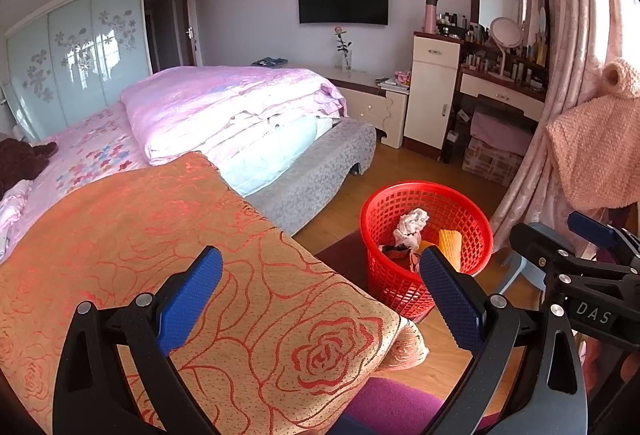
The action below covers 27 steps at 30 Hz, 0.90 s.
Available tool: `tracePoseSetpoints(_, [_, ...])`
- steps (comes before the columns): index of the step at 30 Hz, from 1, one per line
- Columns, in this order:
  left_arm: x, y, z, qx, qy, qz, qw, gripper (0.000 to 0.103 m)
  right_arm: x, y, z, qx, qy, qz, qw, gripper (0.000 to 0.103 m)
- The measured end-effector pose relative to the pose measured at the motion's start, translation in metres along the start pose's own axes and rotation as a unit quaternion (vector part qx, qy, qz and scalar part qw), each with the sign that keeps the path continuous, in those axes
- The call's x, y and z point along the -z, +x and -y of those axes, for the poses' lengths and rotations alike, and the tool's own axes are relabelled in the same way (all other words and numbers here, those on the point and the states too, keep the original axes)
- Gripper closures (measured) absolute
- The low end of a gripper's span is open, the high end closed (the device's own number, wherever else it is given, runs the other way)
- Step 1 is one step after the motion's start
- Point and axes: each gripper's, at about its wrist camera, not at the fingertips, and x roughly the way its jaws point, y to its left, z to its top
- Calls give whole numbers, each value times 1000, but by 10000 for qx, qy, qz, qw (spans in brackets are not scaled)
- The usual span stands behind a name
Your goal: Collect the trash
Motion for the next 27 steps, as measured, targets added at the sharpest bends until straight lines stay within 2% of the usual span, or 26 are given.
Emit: tracePoseSetpoints(27, [4, -2, -5, 23, -30, 76, 10000, 8, 11, 5, 1, -20, 26, -111, 9999, 7])
